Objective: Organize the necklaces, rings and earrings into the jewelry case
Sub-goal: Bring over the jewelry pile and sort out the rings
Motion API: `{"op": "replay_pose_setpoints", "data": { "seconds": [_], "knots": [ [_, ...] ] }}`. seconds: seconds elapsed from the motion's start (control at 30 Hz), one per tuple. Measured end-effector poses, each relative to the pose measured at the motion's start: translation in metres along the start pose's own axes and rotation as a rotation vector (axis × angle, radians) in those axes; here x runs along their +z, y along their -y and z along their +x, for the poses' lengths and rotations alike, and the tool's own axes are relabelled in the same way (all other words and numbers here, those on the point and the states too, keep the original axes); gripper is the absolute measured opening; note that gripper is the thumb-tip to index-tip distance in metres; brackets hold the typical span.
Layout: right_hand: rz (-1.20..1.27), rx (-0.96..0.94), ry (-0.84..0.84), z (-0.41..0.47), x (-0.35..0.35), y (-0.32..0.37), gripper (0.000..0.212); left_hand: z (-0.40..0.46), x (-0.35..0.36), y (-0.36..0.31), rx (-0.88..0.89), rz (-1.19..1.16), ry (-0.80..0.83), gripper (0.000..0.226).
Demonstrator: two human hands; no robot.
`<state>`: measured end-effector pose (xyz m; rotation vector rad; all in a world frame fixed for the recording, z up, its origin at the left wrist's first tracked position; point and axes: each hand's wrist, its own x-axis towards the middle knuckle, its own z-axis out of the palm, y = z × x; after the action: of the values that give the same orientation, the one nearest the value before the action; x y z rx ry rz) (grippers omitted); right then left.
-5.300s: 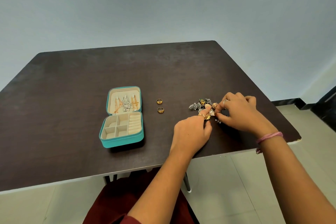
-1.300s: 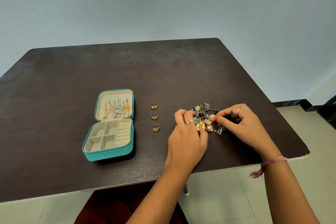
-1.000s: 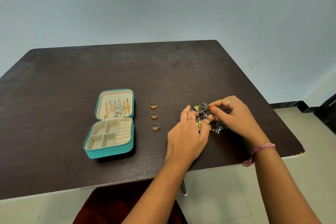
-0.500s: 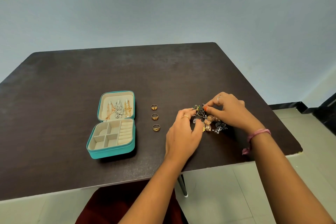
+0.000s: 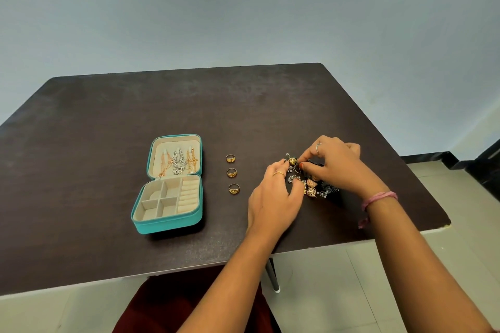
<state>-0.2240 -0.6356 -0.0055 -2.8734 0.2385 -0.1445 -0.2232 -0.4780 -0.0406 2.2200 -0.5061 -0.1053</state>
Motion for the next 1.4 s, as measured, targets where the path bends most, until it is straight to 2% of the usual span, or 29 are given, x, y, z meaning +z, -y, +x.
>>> {"op": "replay_pose_setpoints", "data": {
  "seconds": [0.1,0.4,0.63,0.73,0.93,1.07,1.27,1.4],
  "knots": [
    [0.043,-0.004,-0.005,0.0,-0.001,-0.001,0.01,0.0,0.0,0.0,0.001,0.013,0.002,0.049],
    [0.476,-0.033,-0.085,-0.006,-0.022,-0.011,0.011,0.0,0.0,0.001,0.009,0.014,-0.009,0.048],
    [0.572,0.02,-0.151,-0.004,-0.02,-0.02,0.006,-0.001,0.0,0.001,0.004,0.0,-0.002,0.045],
    [0.529,0.041,-0.121,-0.005,-0.018,-0.022,0.007,-0.001,0.0,0.002,0.003,0.004,-0.005,0.044],
    [0.267,0.109,0.032,-0.004,-0.013,-0.024,0.011,-0.001,0.001,0.003,0.013,0.0,-0.008,0.044],
    [0.231,0.084,-0.006,-0.002,-0.012,-0.014,0.014,-0.001,0.001,0.003,0.011,0.007,-0.019,0.046],
    [-0.043,0.022,0.044,0.005,0.002,0.005,0.015,-0.001,0.001,0.002,-0.001,0.034,-0.011,0.053],
    [-0.09,0.037,0.026,0.007,0.003,0.01,0.014,-0.001,0.001,0.002,0.005,0.039,-0.014,0.051]
  ]
}}
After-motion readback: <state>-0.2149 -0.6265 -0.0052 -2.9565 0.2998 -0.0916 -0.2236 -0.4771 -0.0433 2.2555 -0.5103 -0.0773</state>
